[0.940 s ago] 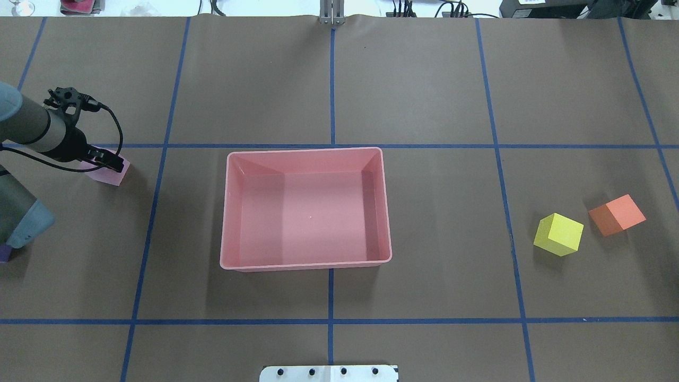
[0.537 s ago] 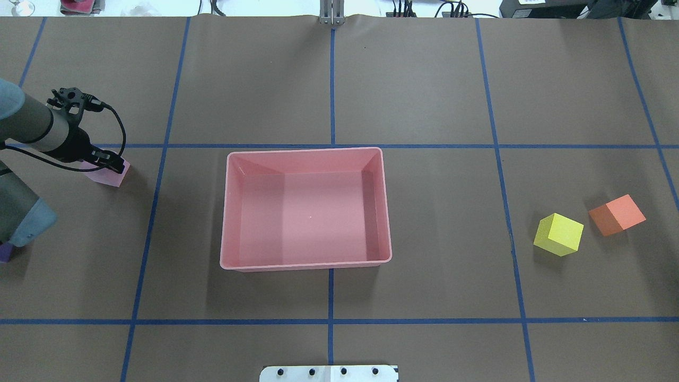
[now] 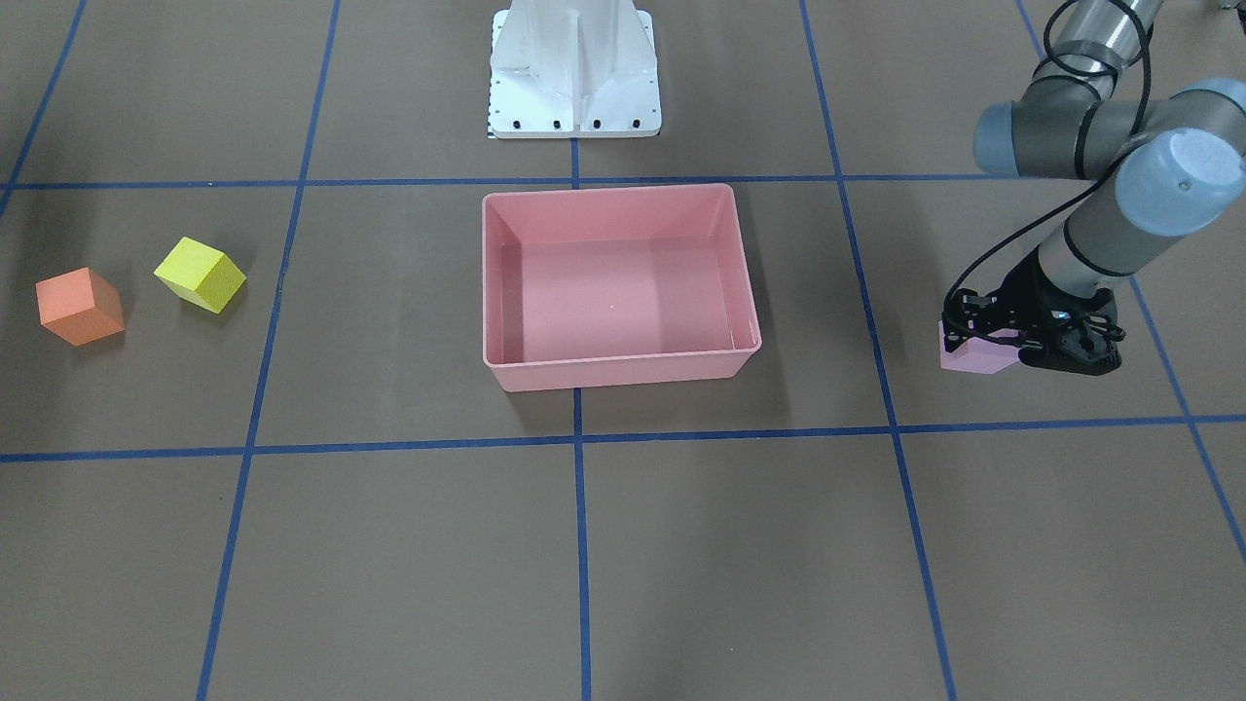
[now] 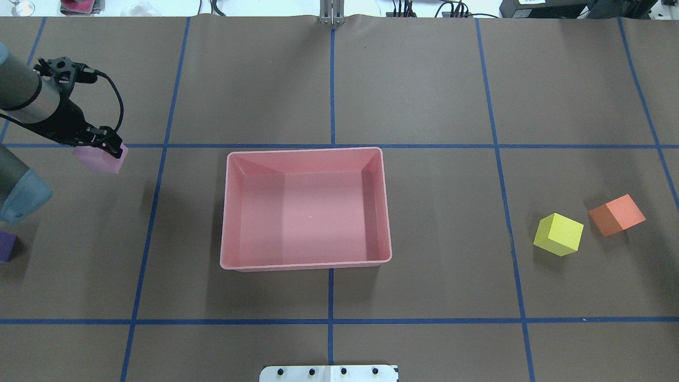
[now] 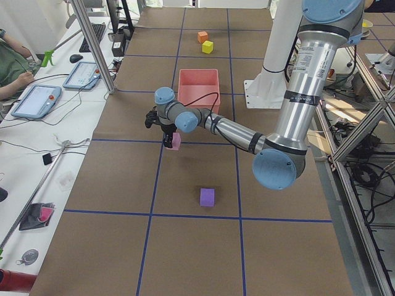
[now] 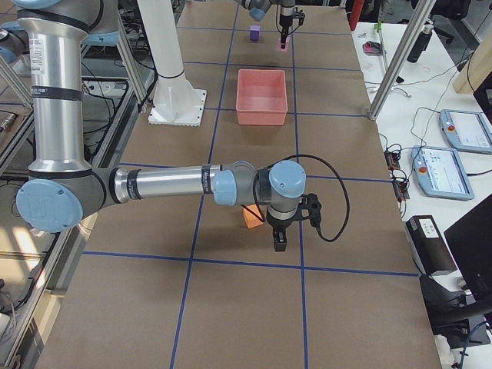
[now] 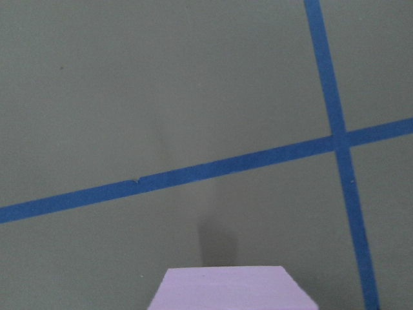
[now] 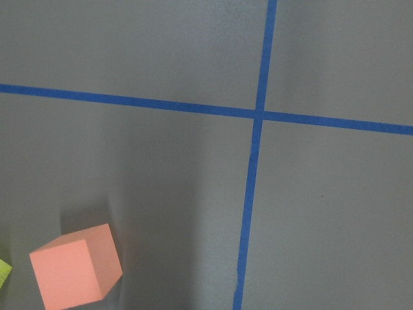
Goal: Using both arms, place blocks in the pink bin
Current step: 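Carry the pink cube into the bin with the left gripper and release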
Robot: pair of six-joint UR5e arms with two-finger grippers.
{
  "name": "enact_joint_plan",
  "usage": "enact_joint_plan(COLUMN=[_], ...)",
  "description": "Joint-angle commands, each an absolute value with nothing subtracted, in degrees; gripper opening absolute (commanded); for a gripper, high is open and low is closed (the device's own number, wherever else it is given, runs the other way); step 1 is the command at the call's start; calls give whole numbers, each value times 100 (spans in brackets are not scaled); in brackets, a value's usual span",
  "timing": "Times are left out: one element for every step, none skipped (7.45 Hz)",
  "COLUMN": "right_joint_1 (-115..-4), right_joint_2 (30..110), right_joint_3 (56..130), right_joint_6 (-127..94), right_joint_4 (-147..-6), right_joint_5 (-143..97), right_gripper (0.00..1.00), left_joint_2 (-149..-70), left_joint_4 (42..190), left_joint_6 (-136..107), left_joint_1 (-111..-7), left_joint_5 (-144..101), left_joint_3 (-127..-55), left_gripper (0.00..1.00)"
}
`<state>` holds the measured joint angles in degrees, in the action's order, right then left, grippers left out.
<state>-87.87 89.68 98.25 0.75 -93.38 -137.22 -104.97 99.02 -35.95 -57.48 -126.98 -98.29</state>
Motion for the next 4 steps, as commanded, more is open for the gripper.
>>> enact_joint_plan(right_joint_1=[-8196, -7887, -7597, -7359], right_joint_2=[8579, 8474, 8481, 8699], right_joint_3=[9861, 9948, 10062, 10063], right_joint_6=[-235, -611, -1181, -1421], right_joint_4=[-9326, -9256, -8916, -8329], right_joint_5=[-13720, -13720, -13676, -13667], right_gripper=[100, 100, 99, 99], left_joint_2=[-11097, -11362, -11617, -11898], left_joint_4=[8749, 8667, 8631, 8596], left_joint_6=[-4205, -4628, -5258, -5821], left_joint_1=[-5810, -5792, -5748, -5565], left_joint_5=[-12700, -12709, -12709, -12700], left_joint_3=[-10414, -10441, -10476, -10477], left_gripper=[0, 0, 0, 0])
